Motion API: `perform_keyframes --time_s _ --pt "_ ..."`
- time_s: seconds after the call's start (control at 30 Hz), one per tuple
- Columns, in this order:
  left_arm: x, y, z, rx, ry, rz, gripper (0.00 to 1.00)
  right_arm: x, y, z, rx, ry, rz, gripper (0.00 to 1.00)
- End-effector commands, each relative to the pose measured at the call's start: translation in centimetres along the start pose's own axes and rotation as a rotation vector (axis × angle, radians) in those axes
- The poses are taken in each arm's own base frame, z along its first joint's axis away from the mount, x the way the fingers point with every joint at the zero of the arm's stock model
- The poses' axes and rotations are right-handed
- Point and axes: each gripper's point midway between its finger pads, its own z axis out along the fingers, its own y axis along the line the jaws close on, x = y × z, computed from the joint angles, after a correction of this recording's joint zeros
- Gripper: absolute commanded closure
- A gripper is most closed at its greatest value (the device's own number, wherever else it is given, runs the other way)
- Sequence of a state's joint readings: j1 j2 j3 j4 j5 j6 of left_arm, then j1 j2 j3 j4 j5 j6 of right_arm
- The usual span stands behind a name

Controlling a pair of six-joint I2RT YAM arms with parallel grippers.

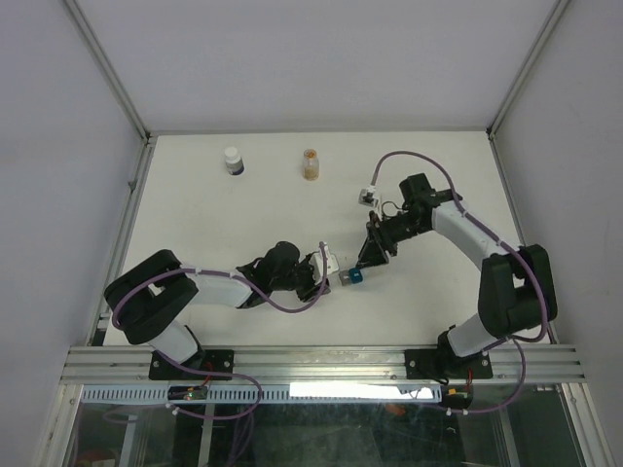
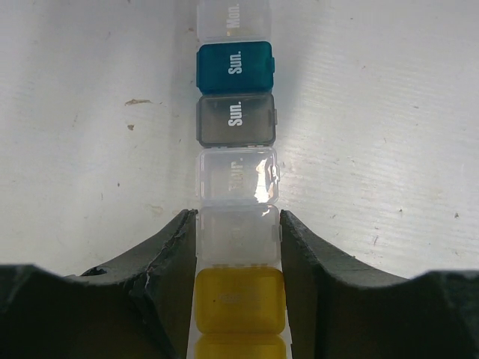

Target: Sort the pills into containers

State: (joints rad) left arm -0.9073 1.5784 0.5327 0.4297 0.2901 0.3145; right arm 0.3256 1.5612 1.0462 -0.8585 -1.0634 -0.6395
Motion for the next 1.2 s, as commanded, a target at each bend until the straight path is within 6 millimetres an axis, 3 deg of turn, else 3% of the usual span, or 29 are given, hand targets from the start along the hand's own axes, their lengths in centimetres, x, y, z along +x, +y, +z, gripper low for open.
perform_keyframes --time_s 0.0,0.17,0.4,0.63,0.87,1.03,1.17 --pt "-5.0 2.4 -0.7 -0.058 -0.141 0.028 0.69 -3.0 0.7 -3.5 0.077 -0.121 -0.119 0.45" --pt "-6.4 5.3 -0.7 -0.064 -0.163 -0.005 0.7 -4.8 1.3 -7.7 0.166 -0.259 -0.157 0.4" --pt "-8.5 11.9 0.3 -0.132 -0.147 -0.018 0.71 -5.9 1.6 -11.0 0.257 -0.379 -0.16 0.38" --pt "-11.4 19.6 5.7 -0.197 -0.079 0.002 0.7 -6.4 1.0 -13.4 0.352 -0.461 -0.133 0.37" --pt "-11.5 25.1 10.3 -0.176 -0.082 -0.001 0.67 -6.4 0.9 -14.9 0.388 -0.511 -0.117 0.37" --pt "-11.4 27.4 12.5 -0.191 -0.087 -0.033 0.5 -6.3 0.8 -15.2 0.392 -0.521 -0.109 0.37" --pt "-12.7 29.3 12.6 -0.253 -0.123 -0.085 0.32 -6.1 0.5 -15.2 0.393 -0.523 -0.097 0.37"
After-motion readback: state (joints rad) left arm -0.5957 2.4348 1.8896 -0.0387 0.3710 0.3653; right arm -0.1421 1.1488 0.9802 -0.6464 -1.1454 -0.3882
